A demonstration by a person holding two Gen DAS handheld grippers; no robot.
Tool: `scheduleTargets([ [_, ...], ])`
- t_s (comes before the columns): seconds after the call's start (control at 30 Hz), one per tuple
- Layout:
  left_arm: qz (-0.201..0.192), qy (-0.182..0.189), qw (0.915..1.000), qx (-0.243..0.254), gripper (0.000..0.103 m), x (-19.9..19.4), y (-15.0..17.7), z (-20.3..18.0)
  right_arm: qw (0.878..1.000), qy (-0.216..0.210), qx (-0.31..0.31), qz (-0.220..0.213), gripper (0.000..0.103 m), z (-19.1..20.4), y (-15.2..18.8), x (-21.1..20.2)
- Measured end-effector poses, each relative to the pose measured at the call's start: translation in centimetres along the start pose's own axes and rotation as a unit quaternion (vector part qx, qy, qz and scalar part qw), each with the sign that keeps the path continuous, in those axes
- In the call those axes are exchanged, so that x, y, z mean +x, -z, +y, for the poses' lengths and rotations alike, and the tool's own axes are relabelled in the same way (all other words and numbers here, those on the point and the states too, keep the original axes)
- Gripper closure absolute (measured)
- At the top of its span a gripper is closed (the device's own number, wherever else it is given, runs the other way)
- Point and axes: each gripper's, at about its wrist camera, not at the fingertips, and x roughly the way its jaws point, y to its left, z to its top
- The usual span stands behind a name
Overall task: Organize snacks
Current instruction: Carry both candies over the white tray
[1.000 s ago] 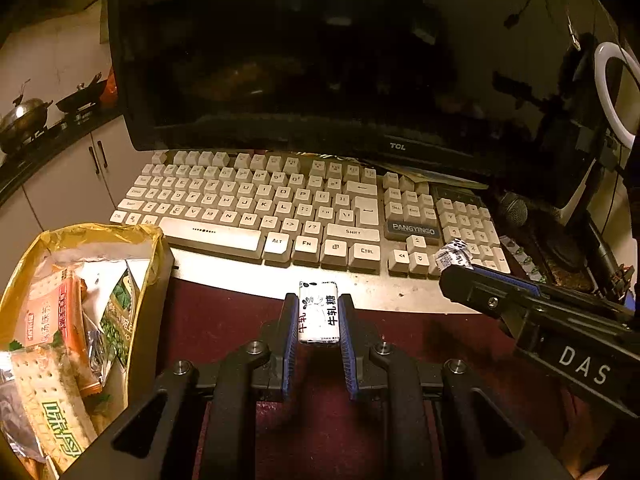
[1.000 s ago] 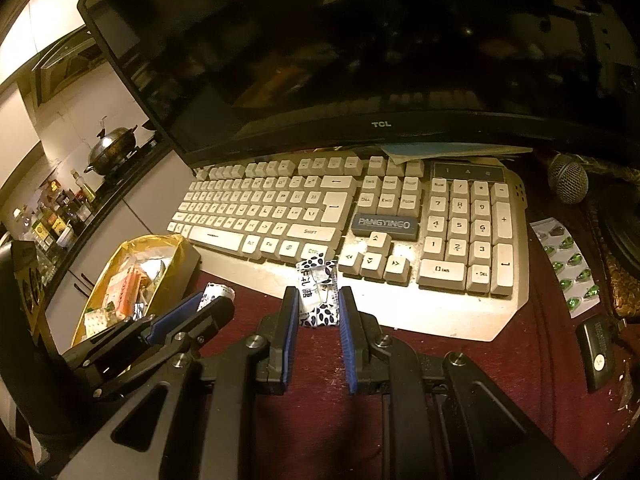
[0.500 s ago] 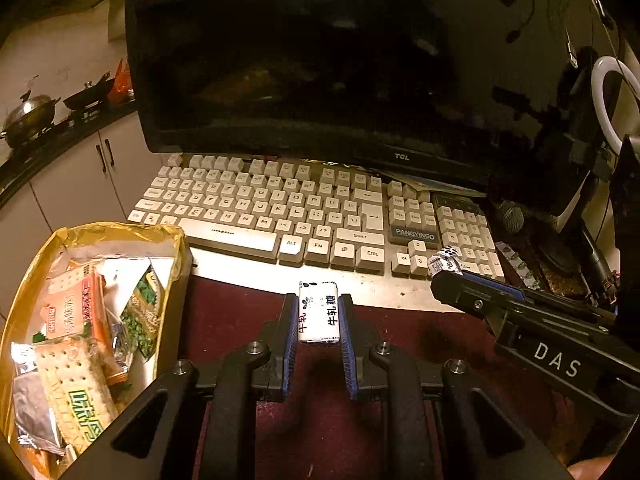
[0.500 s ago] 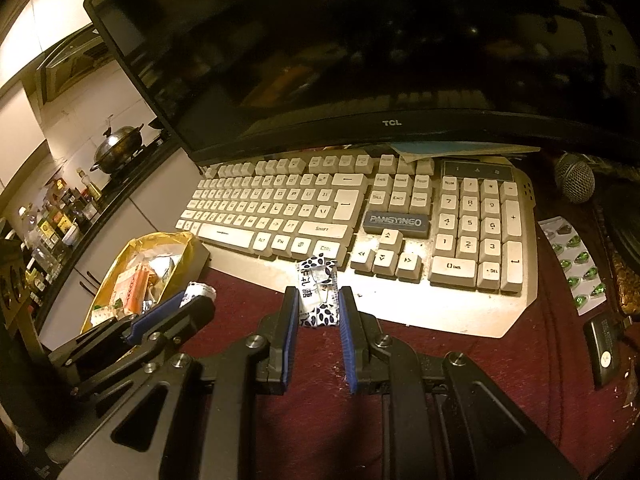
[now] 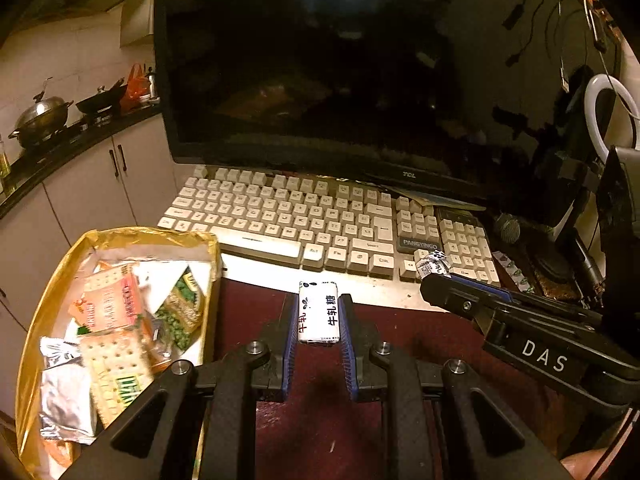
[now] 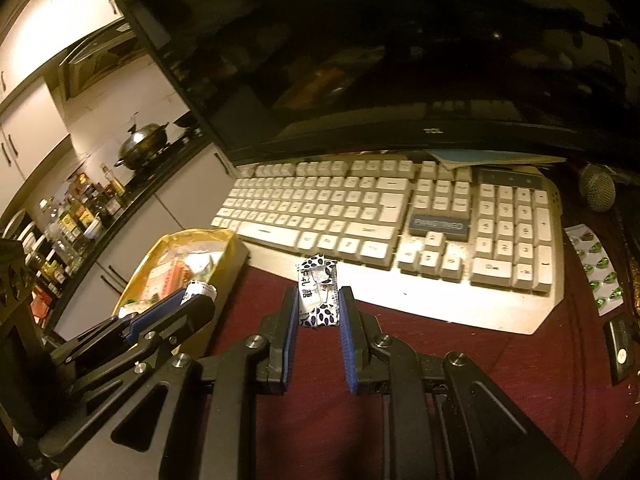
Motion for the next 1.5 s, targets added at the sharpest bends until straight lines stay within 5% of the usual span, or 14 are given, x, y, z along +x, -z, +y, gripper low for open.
scheduleTargets([
  [0.9, -0.016, -0.098, 0.9922, -0.076, 0.084, -5.0, 4.6, 13.2, 0.987, -0.123, -0.072, 0.077, 0.084, 12.1, 3.1, 4.0],
  [1.5, -0.023, -0.120, 0.9901, -0.069, 0.084, -4.7, 6.0, 14.4, 0.991, -0.067, -0.097, 0.064, 0.084, 14.9, 2.0, 8.2],
])
